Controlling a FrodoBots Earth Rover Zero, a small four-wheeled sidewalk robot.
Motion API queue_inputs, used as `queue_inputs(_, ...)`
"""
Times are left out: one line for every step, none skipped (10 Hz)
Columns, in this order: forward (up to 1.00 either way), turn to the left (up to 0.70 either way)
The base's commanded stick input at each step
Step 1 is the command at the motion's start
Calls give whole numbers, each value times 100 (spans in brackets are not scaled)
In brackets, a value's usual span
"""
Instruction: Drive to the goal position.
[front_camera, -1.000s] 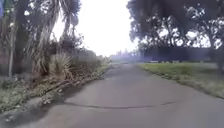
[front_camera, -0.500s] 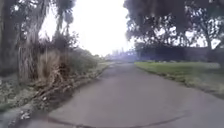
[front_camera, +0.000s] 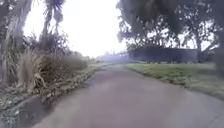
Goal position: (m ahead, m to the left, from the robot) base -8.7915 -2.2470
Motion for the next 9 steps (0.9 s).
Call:
queue_inputs(85,-34)
queue_inputs(85,-33)
queue_inputs(85,-17)
queue_inputs(85,-7)
queue_inputs(85,0)
queue_inputs(85,0)
queue_inputs(85,0)
queue_inputs(85,0)
queue_inputs(85,0)
